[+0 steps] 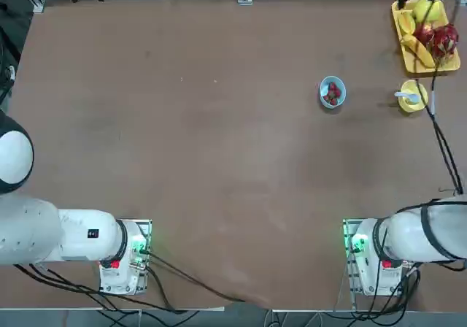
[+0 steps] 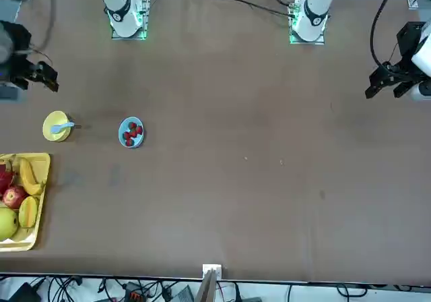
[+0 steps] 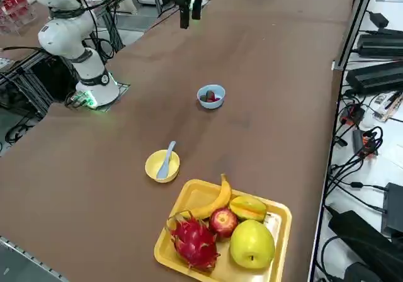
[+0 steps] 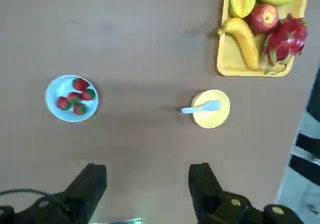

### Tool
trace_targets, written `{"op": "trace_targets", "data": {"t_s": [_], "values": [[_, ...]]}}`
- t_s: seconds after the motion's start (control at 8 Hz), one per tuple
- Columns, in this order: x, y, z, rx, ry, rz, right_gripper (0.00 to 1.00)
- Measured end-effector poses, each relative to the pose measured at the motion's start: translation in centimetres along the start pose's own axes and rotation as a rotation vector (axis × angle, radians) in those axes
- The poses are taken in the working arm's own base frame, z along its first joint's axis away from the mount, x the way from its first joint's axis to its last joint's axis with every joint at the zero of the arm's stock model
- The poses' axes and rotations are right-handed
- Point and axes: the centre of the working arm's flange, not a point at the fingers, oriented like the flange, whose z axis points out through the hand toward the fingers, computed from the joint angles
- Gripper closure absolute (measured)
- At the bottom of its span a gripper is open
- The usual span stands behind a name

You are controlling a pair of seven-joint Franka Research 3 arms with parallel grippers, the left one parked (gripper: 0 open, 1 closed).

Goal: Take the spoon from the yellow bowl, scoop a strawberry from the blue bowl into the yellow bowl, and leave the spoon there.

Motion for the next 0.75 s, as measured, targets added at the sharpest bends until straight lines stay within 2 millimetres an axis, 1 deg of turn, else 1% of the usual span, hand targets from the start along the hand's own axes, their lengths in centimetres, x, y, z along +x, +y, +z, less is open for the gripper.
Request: {"op": "trace_targets", "data": {"t_s": [0.12,0.25,0.38,0.5,0.75], "values": [[1.3,-3.1,2.5,-0.066,-0.017,0.012,0.00],[2.4,-5.6,5.6,-0.146,-0.028,0.020,0.00],[3.0,-7.3,8.9,-0.241,-0.030,0.009,0.00],[3.2,-8.5,12.4,-0.316,-0.024,-0.002,0.00],[2.4,-9.3,18.5,-0.449,0.009,0.010,0.00]]}}
